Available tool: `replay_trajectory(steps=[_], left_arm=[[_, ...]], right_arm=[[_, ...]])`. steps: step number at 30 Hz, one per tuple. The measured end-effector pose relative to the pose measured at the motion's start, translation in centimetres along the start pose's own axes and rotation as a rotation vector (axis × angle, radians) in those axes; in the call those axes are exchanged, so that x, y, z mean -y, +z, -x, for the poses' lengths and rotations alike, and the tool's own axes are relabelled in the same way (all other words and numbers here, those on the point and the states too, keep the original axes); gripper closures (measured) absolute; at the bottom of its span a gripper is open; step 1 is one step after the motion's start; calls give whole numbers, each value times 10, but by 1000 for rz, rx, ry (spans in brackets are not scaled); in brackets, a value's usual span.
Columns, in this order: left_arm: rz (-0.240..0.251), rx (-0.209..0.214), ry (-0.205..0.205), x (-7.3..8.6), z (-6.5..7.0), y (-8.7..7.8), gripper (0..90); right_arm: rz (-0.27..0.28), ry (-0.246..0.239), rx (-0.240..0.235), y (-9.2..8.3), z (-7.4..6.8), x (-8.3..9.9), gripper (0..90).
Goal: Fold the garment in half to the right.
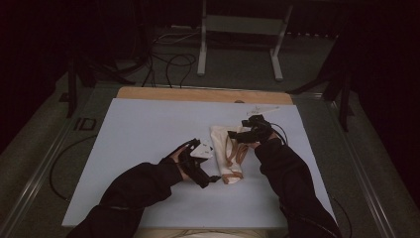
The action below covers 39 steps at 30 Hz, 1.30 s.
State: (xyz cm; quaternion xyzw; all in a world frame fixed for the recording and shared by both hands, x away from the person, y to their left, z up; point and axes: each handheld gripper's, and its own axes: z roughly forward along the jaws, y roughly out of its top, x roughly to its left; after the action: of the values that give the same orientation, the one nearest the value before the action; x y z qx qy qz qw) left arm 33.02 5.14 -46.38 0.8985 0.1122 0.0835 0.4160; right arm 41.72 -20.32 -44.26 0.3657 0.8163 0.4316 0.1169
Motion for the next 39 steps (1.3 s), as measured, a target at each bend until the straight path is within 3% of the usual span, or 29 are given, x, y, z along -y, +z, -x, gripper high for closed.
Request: replay_trajectory(steps=[4, 8, 10, 15, 17, 20, 23, 25, 39], left_arm=[[29, -51, -32, 18, 5, -18, 8], [66, -112, -79, 37, 11, -34, 8], [67, -145, -96, 47, 15, -39, 8], [52, -185, -139, 75, 21, -48, 8], [54, -194, -166, 85, 23, -49, 8], [48, -201, -188, 97, 26, -52, 8], [53, -205, -209, 104, 28, -55, 8], [67, -208, -220, 106, 28, -56, 8], [111, -264, -232, 109, 24, -60, 8]], right_arm=[[-5, -1, 8, 1, -10, -1, 331], [-44, -30, 39, 12, -19, 2, 374], [-62, -30, 72, 19, -19, 5, 391], [-115, -4, 70, 38, -15, 12, 403], [-138, 7, 71, 46, -13, 15, 444], [-148, 19, 89, 50, -12, 17, 615], [-145, 16, 93, 47, -10, 16, 804], [-141, 8, 94, 44, -10, 15, 874], [-103, -11, 119, 13, 2, 13, 889]])
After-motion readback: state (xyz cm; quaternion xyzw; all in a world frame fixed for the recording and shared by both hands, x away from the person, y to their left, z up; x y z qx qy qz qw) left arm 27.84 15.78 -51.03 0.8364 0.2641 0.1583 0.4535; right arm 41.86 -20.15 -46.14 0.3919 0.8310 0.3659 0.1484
